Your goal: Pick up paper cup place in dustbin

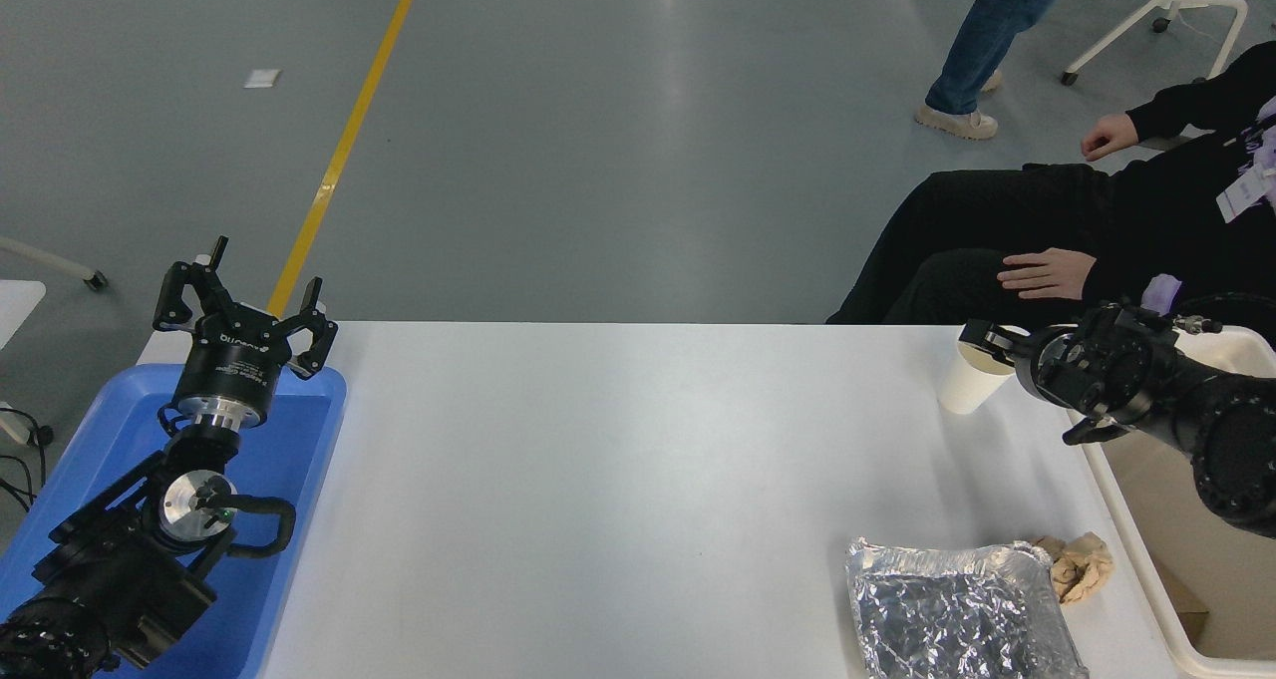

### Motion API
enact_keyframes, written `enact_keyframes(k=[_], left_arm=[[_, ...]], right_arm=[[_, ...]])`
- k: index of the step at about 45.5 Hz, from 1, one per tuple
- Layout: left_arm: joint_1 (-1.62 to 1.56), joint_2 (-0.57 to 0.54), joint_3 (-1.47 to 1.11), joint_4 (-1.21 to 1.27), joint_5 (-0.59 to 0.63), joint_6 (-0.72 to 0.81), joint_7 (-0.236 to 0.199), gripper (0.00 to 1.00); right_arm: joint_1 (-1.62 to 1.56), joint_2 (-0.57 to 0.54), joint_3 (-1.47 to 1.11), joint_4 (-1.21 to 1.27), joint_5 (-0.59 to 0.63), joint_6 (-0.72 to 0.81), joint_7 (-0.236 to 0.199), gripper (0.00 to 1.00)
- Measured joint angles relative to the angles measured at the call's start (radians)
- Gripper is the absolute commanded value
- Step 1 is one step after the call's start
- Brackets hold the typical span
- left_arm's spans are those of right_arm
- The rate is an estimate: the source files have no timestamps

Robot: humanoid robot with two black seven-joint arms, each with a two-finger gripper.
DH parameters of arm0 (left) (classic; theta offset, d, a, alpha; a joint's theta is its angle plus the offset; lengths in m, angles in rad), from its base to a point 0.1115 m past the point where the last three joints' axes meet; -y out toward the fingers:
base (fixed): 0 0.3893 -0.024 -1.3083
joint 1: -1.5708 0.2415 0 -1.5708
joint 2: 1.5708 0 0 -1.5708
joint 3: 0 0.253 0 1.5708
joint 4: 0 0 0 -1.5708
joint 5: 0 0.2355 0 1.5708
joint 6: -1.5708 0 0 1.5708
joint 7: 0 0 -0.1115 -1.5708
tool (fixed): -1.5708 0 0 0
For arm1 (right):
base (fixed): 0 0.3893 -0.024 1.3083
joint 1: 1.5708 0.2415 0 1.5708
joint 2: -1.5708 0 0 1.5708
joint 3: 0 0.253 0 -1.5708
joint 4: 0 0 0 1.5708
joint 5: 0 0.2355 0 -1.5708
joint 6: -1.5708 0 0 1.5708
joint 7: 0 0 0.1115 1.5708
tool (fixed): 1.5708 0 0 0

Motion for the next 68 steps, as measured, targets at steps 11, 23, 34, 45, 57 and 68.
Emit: enact_keyframes(k=[11, 23, 34, 45, 57, 68], left_arm=[[0.0, 0.0, 0.0, 0.0, 0.0, 0.0, 0.0, 0.99], [0.0, 0.0, 0.0, 0.0, 0.0, 0.0, 0.0, 0.99], [-0.001, 0.0, 0.0, 0.0, 0.0, -0.001, 0.0, 0.99], [-0.001, 0.0, 0.0, 0.0, 0.0, -0.001, 0.0, 0.99], [-0.001, 0.0, 0.0, 0.0, 0.0, -0.001, 0.0, 0.99], [-0.001, 0.0, 0.0, 0.0, 0.0, -0.001, 0.0, 0.99]], right_arm=[[-0.014, 0.002, 0.028, 0.0, 0.001, -0.037, 0.0, 0.87], [-0.033, 0.002, 0.078, 0.004, 0.003, -0.046, 0.0, 0.36], [-0.044, 0.002, 0.099, 0.01, 0.035, -0.044, -0.001, 0.0], [-0.047, -0.001, 0.106, 0.014, 0.127, -0.042, -0.001, 0.0], [-0.033, -0.017, 0.147, 0.03, 0.166, -0.041, -0.001, 0.0], [0.057, -0.089, 0.157, 0.174, 0.166, -0.039, -0.001, 0.0]])
